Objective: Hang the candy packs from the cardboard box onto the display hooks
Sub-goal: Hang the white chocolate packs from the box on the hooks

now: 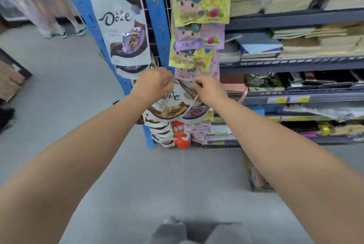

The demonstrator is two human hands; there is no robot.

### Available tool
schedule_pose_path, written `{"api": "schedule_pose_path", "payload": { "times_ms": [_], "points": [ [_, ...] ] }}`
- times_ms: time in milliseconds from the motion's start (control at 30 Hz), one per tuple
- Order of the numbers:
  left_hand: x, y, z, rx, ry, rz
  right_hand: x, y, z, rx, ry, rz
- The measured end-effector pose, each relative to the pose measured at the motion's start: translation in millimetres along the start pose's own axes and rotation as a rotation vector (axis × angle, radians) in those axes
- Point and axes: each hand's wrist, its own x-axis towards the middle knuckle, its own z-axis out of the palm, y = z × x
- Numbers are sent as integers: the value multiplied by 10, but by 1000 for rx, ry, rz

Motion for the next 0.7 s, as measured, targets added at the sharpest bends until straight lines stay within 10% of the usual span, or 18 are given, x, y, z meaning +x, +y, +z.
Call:
{"api": "schedule_pose_path", "payload": {
  "times_ms": [700],
  "points": [
    [1447,-1209,-1294,-23,657,-271,1361,-1226,-628,496,1022,-175]
  ]
}}
